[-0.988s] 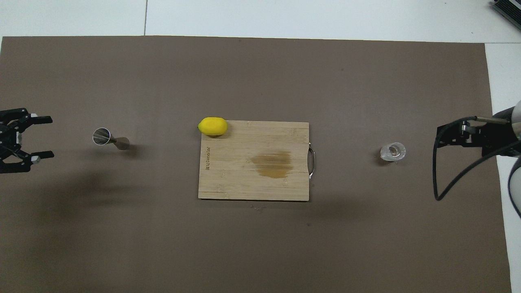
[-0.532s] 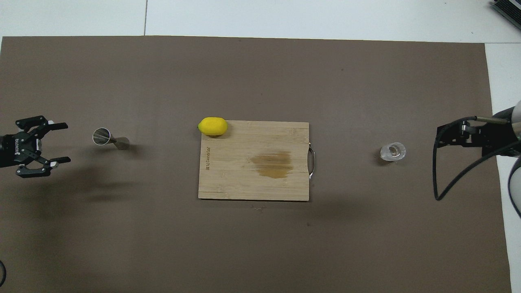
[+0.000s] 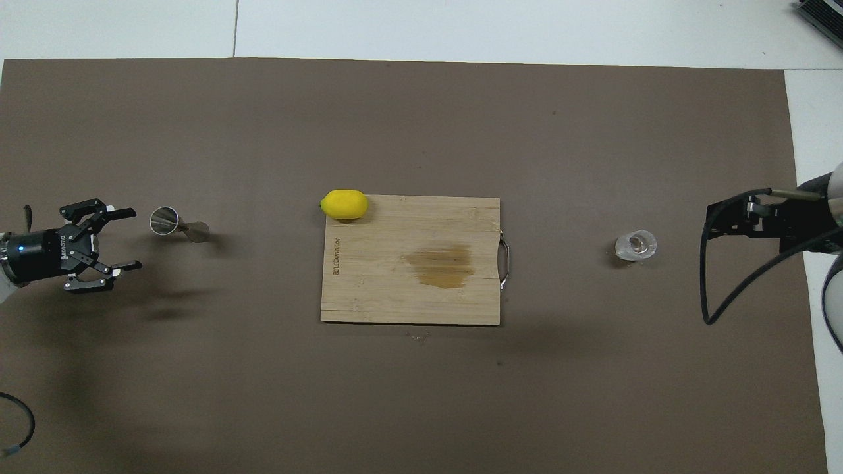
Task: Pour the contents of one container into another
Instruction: 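Move the open left gripper toward the small metal cup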
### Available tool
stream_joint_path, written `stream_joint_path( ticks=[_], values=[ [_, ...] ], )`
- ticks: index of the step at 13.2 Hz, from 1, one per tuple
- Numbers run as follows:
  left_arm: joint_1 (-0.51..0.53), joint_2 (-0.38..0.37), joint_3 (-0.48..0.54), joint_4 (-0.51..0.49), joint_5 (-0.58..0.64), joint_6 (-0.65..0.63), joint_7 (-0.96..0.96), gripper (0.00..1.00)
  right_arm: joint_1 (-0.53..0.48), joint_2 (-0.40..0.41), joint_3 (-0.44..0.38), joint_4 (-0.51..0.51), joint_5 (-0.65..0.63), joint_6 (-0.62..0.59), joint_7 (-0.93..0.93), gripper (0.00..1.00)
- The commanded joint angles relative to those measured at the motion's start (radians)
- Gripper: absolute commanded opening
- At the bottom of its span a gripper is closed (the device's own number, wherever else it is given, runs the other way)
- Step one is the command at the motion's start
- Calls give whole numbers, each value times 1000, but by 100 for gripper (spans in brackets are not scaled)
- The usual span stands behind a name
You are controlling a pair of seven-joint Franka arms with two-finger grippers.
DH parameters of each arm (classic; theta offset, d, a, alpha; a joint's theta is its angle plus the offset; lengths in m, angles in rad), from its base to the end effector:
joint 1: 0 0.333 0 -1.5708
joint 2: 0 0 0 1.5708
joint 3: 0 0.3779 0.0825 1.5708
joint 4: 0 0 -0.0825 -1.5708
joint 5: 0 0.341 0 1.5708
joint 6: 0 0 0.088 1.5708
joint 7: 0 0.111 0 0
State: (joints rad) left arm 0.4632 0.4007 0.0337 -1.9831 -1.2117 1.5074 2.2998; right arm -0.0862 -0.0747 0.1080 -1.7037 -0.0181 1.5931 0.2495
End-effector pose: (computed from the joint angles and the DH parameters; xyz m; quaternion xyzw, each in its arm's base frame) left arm 0.5304 0.1615 0.3697 0.6287 -0.4566 0.4571 0.4329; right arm 0.4833 0.0111 0.6643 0.9933 -0.1134 -0.0162 0.0154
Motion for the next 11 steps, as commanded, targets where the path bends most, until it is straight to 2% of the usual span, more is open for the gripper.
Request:
stream_joint_path(
  ticks=[1, 11],
  values=[
    [-8, -11, 0, -16, -52, 51, 24, 100, -9, -28, 9, -30, 10, 8, 24, 100],
    [-81, -10, -3, -33, -78, 119, 30, 100, -9, -28, 9, -30, 10, 7, 22, 100]
  ],
)
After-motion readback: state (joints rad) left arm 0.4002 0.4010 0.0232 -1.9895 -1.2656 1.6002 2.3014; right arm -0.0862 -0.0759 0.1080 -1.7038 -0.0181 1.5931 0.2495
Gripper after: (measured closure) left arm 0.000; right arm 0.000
